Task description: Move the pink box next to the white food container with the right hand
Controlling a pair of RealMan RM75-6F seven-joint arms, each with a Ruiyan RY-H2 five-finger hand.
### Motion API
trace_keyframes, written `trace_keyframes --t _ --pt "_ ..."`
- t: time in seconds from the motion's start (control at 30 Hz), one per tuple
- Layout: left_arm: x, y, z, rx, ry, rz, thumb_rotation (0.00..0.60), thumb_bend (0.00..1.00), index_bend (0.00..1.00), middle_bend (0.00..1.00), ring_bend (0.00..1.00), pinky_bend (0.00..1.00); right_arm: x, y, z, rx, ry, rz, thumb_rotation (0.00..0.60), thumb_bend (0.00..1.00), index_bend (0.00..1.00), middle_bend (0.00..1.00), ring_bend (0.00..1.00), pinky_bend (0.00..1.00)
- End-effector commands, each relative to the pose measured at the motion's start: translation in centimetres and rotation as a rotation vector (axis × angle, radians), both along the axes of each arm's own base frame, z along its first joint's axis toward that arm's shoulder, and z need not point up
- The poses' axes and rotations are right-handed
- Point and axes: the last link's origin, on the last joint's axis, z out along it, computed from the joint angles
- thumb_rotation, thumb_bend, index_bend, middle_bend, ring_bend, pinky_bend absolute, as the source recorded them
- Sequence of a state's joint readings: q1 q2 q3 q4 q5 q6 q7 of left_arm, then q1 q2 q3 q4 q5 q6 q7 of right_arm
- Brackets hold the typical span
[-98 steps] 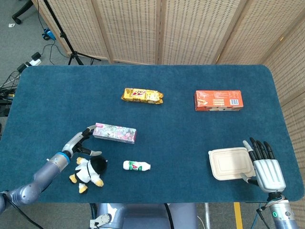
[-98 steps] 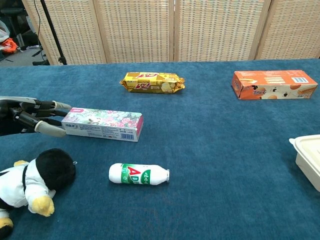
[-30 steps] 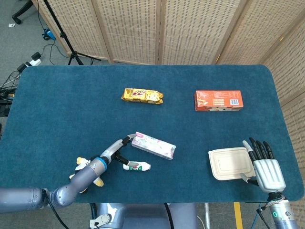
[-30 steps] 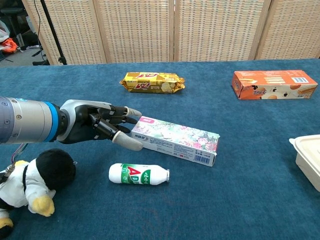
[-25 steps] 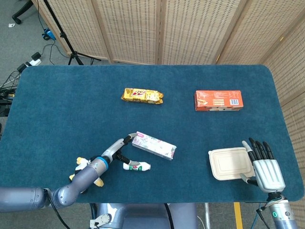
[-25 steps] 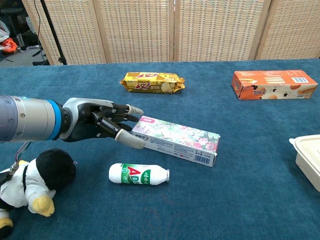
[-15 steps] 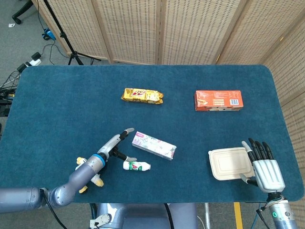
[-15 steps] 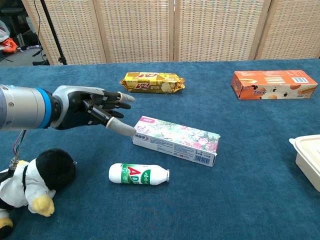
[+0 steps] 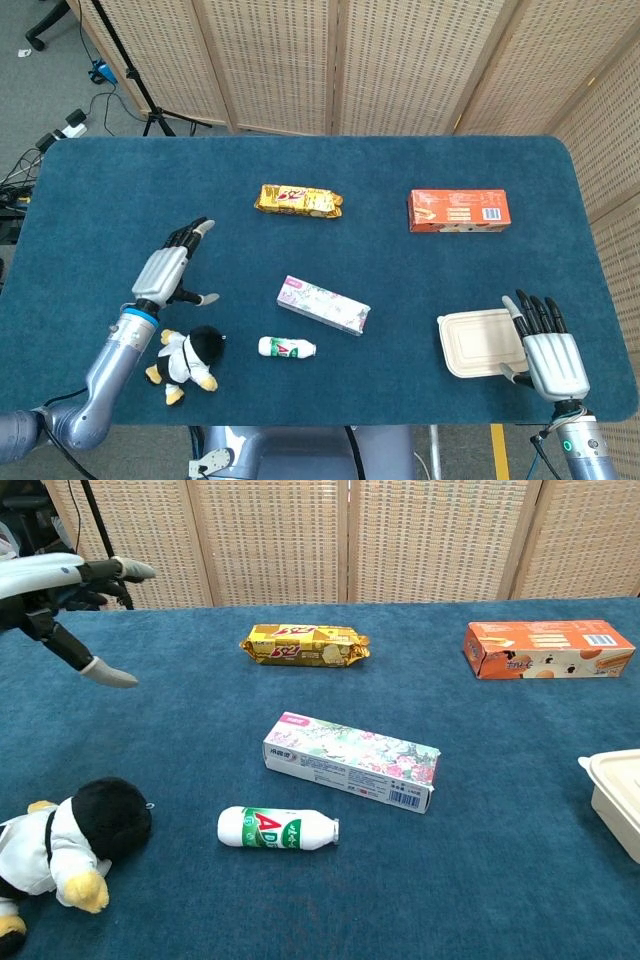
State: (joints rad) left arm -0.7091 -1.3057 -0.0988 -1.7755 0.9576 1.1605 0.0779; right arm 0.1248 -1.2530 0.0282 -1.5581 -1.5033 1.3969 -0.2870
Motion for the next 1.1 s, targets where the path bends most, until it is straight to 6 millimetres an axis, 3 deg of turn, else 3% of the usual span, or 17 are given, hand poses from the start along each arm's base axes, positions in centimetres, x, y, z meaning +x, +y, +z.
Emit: trace_keyframes --t 0.03,0.47,0.73,1.1 --pt "-2.8 -1.2 1.1 0.094 0.154 -0.058 0.6 0.0 0.0 0.0 0.0 0.0 -0.1 -0.2 -0.2 -0.001 0.005 -0.007 0.6 0.21 0.02 0.0 0.0 0.0" --pt "-4.7 -4.6 2.7 0.209 0.275 -0.143 0.6 0.0 0.0 0.0 0.0 0.0 0.3 -0.6 -0.6 -0.024 0.023 -0.011 0.6 0.21 0.02 0.0 0.0 0.0" --pt "-6.7 -7.0 2.4 0.224 0.3 -0.125 0.6 0.0 0.0 0.0 0.0 0.0 0.5 -0.8 -1.0 -0.023 0.034 -0.018 0.6 0.21 0.02 0.0 0.0 0.0" --pt "-7.8 -8.3 1.2 0.177 0.334 -0.114 0.6 0.0 0.0 0.0 0.0 0.0 1.3 -1.9 -1.8 -0.029 0.027 -0.018 0.6 0.21 0.02 0.0 0.0 0.0"
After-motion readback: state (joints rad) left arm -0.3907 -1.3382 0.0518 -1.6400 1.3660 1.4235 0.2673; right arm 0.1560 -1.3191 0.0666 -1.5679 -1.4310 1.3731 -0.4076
